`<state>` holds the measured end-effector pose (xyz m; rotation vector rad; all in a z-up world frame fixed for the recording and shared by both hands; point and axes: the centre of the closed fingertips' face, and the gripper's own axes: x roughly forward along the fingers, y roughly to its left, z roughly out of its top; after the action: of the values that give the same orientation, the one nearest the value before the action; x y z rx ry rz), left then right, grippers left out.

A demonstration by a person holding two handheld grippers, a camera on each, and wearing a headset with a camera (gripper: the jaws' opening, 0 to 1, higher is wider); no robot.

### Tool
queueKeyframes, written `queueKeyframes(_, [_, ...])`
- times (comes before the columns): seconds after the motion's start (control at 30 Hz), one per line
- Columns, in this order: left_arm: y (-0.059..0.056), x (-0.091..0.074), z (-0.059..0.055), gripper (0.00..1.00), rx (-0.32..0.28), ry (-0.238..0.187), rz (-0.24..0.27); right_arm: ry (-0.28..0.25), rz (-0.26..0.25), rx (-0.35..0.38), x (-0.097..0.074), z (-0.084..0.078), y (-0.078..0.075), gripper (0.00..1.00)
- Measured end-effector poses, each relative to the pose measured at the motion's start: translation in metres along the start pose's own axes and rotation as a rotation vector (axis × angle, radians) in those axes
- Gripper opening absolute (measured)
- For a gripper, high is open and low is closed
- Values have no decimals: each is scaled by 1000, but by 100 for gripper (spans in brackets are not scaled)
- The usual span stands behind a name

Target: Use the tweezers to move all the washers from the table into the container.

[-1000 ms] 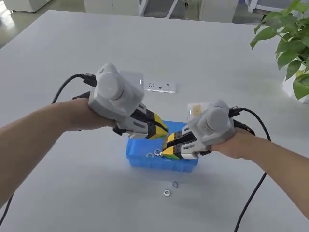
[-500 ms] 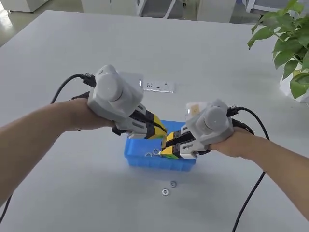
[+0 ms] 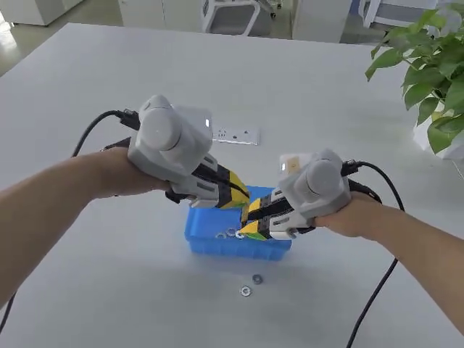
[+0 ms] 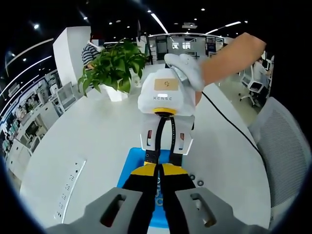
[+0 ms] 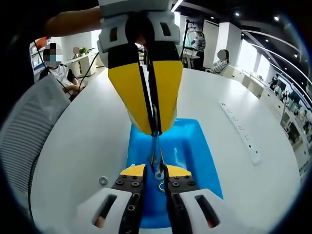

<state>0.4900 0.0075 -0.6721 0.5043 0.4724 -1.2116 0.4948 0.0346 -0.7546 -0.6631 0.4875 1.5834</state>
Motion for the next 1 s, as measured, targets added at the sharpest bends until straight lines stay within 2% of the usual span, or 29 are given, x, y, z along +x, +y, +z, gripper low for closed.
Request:
queueKeyframes(0.2, [-3, -6, 10, 5, 9, -12, -1, -4, -21, 6, -9, 4, 1, 19])
queueKeyframes(0.57, [-12, -16, 22, 5, 12, -19, 2, -10, -69, 26, -31, 6, 5, 24])
queueKeyframes(1.0, [-26, -25, 31, 5, 24, -23, -7, 4, -126, 83, -55, -5, 16, 34])
